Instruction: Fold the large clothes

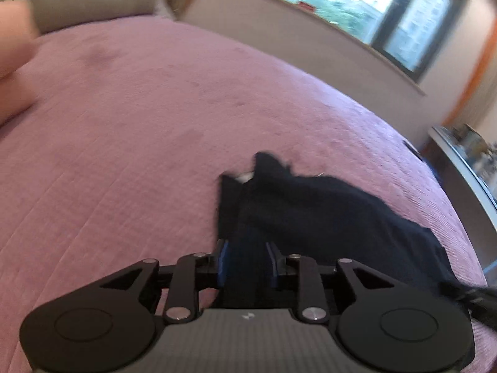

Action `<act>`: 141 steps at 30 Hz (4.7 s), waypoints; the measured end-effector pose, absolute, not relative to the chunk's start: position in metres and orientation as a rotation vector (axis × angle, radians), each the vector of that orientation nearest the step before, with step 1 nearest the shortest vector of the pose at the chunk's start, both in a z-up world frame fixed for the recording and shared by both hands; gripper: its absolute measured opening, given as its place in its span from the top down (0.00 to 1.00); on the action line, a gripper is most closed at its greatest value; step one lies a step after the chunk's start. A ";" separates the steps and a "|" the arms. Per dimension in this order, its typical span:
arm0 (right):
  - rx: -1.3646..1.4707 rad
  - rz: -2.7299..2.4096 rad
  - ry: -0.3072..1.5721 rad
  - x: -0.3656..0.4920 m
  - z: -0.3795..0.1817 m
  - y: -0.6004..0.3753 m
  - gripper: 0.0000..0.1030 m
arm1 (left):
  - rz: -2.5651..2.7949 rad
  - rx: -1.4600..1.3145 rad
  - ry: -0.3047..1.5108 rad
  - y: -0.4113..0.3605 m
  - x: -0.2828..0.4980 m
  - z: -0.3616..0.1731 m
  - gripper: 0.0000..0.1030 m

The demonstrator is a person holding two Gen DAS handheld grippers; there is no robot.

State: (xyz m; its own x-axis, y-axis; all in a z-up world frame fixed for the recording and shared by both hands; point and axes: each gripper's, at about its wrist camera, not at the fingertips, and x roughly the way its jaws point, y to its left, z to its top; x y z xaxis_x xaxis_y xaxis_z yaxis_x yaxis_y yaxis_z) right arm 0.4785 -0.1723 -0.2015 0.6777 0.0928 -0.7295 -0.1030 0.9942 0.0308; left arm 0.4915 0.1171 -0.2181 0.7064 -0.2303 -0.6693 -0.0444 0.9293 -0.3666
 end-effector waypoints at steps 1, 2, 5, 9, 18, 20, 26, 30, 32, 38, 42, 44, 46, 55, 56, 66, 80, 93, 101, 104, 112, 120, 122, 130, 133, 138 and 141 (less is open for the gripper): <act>0.002 0.102 0.877 0.483 -0.221 -0.171 0.92 | -0.076 -0.382 0.787 0.122 0.483 -0.220 0.71; 0.016 0.095 0.870 0.484 -0.235 -0.174 0.93 | -0.056 -0.393 0.791 0.126 0.477 -0.224 0.71; 0.063 0.087 0.850 0.482 -0.232 -0.179 0.93 | 0.018 -0.451 0.809 0.142 0.453 -0.230 0.66; 0.043 0.057 0.866 0.471 -0.201 -0.179 0.84 | 0.101 -0.490 0.824 0.156 0.411 -0.229 0.35; 0.069 0.034 0.919 0.444 -0.213 -0.174 0.82 | -0.037 -0.815 0.904 0.161 0.367 -0.258 0.29; 0.061 0.030 0.921 0.443 -0.218 -0.172 0.82 | -0.055 -0.860 0.874 0.157 0.370 -0.270 0.29; 0.072 0.021 0.908 0.443 -0.219 -0.173 0.82 | -0.152 -0.938 0.746 0.154 0.399 -0.290 0.27; 0.095 0.024 0.887 0.436 -0.220 -0.176 0.82 | -0.216 -0.956 0.699 0.151 0.427 -0.303 0.32; 0.100 0.024 0.881 0.435 -0.219 -0.178 0.82 | -0.223 -0.973 0.700 0.150 0.432 -0.303 0.36; 0.066 0.008 0.786 0.433 -0.197 -0.174 0.82 | -0.211 -1.001 0.737 0.150 0.414 -0.308 0.52; 0.056 -0.002 0.724 0.439 -0.187 -0.172 0.82 | -0.210 -0.997 0.707 0.139 0.435 -0.313 0.54; 0.063 -0.005 0.801 0.447 -0.206 -0.172 0.82 | -0.206 -1.013 0.692 0.135 0.447 -0.314 0.86; 0.150 0.046 0.861 0.450 -0.233 -0.180 0.82 | -0.235 -1.023 0.669 0.129 0.455 -0.310 0.92; 0.392 0.179 0.833 0.445 -0.244 -0.224 0.83 | -0.648 -0.839 0.506 0.026 0.469 -0.210 0.93; 0.462 0.193 0.837 0.446 -0.245 -0.235 0.84 | -0.694 -0.808 0.510 0.006 0.471 -0.204 0.92; 0.705 -0.025 0.771 0.392 -0.208 -0.406 0.84 | -1.014 -0.750 0.650 -0.173 0.510 -0.206 0.90; 0.267 0.129 0.664 0.454 -0.145 -0.480 0.73 | -0.933 -0.286 0.863 -0.278 0.507 -0.230 0.59; -0.187 0.508 0.672 0.578 -0.160 -0.359 0.79 | -0.715 -0.390 0.861 -0.219 0.513 -0.223 0.63; -0.134 0.259 0.800 0.617 -0.238 -0.390 0.81 | -0.697 -0.290 0.797 -0.247 0.511 -0.240 0.72; -0.194 0.164 0.760 0.608 -0.233 -0.394 0.63 | -0.718 -0.253 0.820 -0.239 0.512 -0.239 0.72; 0.065 0.115 0.696 0.507 -0.149 -0.437 0.63 | -0.607 -0.296 0.755 -0.205 0.492 -0.200 0.69; 0.060 0.109 0.874 0.474 -0.220 -0.408 0.74 | -0.511 -0.395 0.778 -0.206 0.515 -0.233 0.75; 0.062 0.042 0.898 0.461 -0.219 -0.427 0.47 | -0.542 -0.409 0.814 -0.202 0.508 -0.236 0.83; 0.077 0.127 0.882 0.410 -0.174 -0.408 0.71 | -0.572 -0.322 0.856 -0.201 0.468 -0.232 0.82; -0.010 0.118 1.059 0.410 -0.230 -0.400 1.00 | -0.564 -0.326 0.891 -0.200 0.463 -0.239 0.83; 0.027 0.092 1.051 0.408 -0.197 -0.423 1.00 | -0.599 -0.250 0.896 -0.207 0.463 -0.240 0.85; 0.018 0.193 0.939 0.435 -0.160 -0.419 0.97 | -0.608 -0.235 0.861 -0.209 0.463 -0.225 0.83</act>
